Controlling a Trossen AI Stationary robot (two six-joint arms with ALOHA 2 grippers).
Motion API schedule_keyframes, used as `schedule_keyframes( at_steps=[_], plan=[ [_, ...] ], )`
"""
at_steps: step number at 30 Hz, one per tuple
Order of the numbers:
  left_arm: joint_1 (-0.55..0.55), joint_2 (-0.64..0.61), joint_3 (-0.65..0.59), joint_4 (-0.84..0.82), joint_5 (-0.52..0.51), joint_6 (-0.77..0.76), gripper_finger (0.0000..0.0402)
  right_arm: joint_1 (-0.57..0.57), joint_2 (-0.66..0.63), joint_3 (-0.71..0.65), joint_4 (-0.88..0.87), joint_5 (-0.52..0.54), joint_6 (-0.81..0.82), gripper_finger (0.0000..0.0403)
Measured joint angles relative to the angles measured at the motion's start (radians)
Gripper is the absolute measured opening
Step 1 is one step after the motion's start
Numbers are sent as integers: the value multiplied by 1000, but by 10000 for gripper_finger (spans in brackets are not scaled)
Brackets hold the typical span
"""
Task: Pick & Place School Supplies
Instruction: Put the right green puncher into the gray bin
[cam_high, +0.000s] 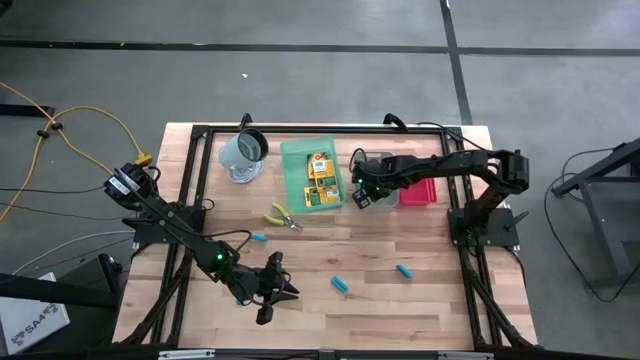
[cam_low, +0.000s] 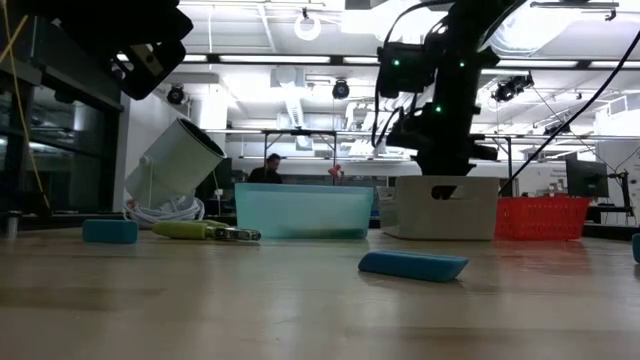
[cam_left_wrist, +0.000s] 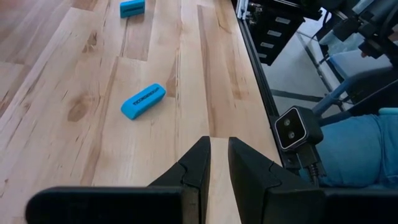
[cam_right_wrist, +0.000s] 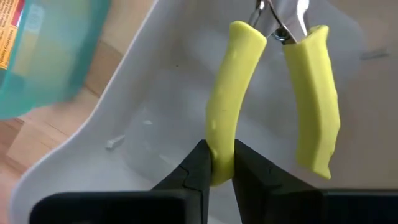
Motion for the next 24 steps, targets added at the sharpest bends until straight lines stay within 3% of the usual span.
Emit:
schedule_keyframes(
  at_steps=[9, 24],
  plan=[
    [0, 0, 0, 0, 0, 0, 53, 0, 0, 0, 4, 1, -19, 74],
    [0, 0, 0, 0, 0, 0, 53, 0, 0, 0, 14, 2, -52, 75]
  ],
)
